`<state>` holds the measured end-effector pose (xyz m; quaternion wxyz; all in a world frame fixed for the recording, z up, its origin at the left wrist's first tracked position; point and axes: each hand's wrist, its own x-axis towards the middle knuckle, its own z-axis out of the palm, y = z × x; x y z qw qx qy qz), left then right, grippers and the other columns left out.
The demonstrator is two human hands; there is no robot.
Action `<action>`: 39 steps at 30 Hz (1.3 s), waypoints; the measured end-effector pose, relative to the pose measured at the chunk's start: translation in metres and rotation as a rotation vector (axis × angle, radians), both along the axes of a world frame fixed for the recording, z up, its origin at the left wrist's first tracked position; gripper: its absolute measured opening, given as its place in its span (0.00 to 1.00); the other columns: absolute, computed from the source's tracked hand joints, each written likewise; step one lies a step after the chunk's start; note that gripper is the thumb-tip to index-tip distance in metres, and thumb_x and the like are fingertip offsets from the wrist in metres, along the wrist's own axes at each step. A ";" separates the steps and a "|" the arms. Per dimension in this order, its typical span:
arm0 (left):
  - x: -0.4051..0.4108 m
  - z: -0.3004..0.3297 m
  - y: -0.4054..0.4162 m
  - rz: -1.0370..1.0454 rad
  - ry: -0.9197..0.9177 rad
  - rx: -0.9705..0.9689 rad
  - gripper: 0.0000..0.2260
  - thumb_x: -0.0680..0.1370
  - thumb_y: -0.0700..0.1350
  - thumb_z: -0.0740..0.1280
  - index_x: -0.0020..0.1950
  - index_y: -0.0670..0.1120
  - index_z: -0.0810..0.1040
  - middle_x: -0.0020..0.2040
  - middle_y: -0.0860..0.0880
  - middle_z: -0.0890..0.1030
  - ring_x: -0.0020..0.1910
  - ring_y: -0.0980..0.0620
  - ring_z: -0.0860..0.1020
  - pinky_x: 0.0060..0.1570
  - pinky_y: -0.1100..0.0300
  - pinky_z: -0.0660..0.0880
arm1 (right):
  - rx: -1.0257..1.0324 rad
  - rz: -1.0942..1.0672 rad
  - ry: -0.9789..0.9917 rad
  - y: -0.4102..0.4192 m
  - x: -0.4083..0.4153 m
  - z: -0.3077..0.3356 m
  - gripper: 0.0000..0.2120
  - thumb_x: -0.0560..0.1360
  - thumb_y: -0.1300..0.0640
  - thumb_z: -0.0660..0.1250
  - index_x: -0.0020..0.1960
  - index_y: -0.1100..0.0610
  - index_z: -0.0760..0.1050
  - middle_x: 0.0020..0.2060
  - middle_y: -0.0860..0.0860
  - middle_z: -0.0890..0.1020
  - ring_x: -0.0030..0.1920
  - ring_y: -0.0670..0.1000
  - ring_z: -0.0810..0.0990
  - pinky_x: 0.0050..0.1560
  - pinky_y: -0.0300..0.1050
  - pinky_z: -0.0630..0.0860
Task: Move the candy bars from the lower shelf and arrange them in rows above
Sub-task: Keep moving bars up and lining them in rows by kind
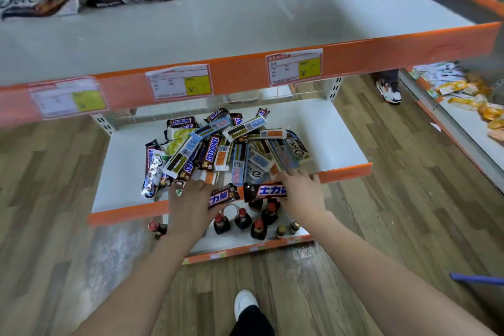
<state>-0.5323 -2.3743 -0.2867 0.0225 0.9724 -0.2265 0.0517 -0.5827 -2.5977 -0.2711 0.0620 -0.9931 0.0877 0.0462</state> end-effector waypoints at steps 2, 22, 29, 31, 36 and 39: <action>-0.019 0.010 0.001 -0.006 0.008 -0.004 0.14 0.68 0.55 0.74 0.51 0.51 0.81 0.48 0.50 0.81 0.53 0.47 0.77 0.56 0.44 0.65 | 0.008 0.015 0.028 0.007 -0.018 0.011 0.23 0.74 0.55 0.67 0.68 0.50 0.67 0.65 0.49 0.72 0.66 0.54 0.67 0.61 0.51 0.64; -0.060 0.133 0.004 -0.068 -0.179 -0.119 0.18 0.61 0.54 0.79 0.48 0.51 0.81 0.43 0.53 0.82 0.46 0.49 0.80 0.48 0.46 0.72 | -0.015 0.053 -0.170 0.007 -0.073 0.145 0.13 0.76 0.59 0.64 0.59 0.50 0.71 0.58 0.47 0.75 0.61 0.51 0.69 0.56 0.46 0.64; -0.053 0.179 0.004 -0.099 -0.309 -0.125 0.19 0.58 0.54 0.80 0.44 0.50 0.81 0.40 0.52 0.82 0.42 0.49 0.80 0.43 0.50 0.73 | -0.058 0.095 -0.257 0.004 -0.065 0.186 0.15 0.75 0.56 0.67 0.61 0.50 0.71 0.56 0.47 0.76 0.59 0.52 0.71 0.57 0.46 0.64; -0.050 0.190 0.007 -0.096 -0.336 -0.142 0.19 0.58 0.53 0.80 0.44 0.49 0.82 0.40 0.52 0.82 0.42 0.49 0.81 0.43 0.49 0.73 | -0.067 0.103 -0.285 0.004 -0.061 0.197 0.13 0.75 0.57 0.65 0.60 0.50 0.72 0.56 0.48 0.76 0.59 0.52 0.71 0.56 0.46 0.64; -0.040 0.218 0.015 -0.049 -0.357 -0.136 0.18 0.61 0.54 0.79 0.46 0.49 0.81 0.41 0.51 0.82 0.44 0.48 0.80 0.42 0.49 0.72 | -0.117 0.135 -0.363 0.004 -0.044 0.221 0.15 0.74 0.60 0.66 0.60 0.51 0.73 0.59 0.48 0.77 0.61 0.53 0.72 0.60 0.48 0.66; -0.031 0.235 0.019 -0.030 -0.374 -0.144 0.18 0.63 0.53 0.78 0.49 0.50 0.80 0.43 0.52 0.81 0.46 0.47 0.79 0.44 0.49 0.70 | -0.138 0.160 -0.391 0.009 -0.031 0.239 0.18 0.74 0.60 0.66 0.63 0.51 0.72 0.61 0.49 0.75 0.63 0.54 0.70 0.60 0.50 0.65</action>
